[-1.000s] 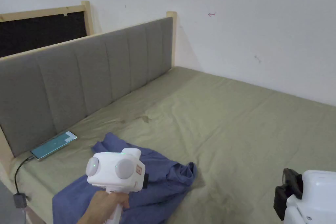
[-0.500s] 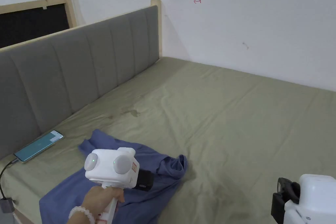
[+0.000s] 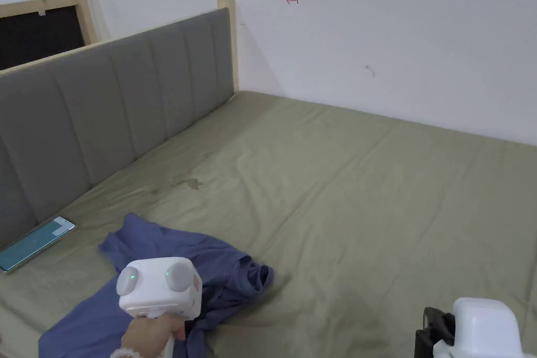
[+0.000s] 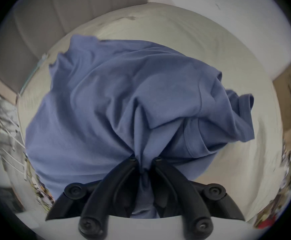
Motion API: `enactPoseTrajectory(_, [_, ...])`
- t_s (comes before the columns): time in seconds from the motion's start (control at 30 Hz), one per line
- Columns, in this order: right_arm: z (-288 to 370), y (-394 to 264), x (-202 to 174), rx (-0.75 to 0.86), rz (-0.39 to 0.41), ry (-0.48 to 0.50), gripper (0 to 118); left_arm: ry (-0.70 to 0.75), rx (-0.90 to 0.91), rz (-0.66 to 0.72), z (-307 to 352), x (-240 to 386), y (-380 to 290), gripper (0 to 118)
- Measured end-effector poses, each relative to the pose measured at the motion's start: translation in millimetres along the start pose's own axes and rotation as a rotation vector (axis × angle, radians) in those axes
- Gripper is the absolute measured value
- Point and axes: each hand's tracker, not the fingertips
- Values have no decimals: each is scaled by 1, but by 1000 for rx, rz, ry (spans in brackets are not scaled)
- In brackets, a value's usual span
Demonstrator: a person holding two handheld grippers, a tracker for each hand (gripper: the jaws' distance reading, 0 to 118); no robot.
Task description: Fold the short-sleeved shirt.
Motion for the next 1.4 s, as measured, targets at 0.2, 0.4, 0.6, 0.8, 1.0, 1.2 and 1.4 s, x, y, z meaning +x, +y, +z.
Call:
enactPoseTrajectory(0.2, [10, -2, 14, -1, 7, -41, 0, -192, -27, 244, 28, -35, 13, 6])
enactPoseTrajectory(0.4, [19, 0, 44, 10, -63, -90, 0, -370, 129, 236, 103, -22, 14, 6])
enactPoseTrajectory(0.6, [47, 5, 79, 64, -146, -166, 0, -527, 224, 26, 161, 81, 34, 6])
enactPoseTrajectory(0.8, [91, 5, 129, 121, -194, -313, 0, -786, 167, -263, 198, 238, 2, 6])
enactPoseTrajectory(1.0, [139, -7, 184, 149, -261, -472, 0, -953, 90, -561, 222, 374, -75, 6])
enactPoseTrajectory(1.2, [165, -40, 227, 104, -371, -580, 0, -780, -72, -767, 146, 459, -173, 6])
enactPoseTrajectory(1.4, [174, -73, 248, 47, -420, -618, 0, -592, -354, -733, 32, 452, -257, 6])
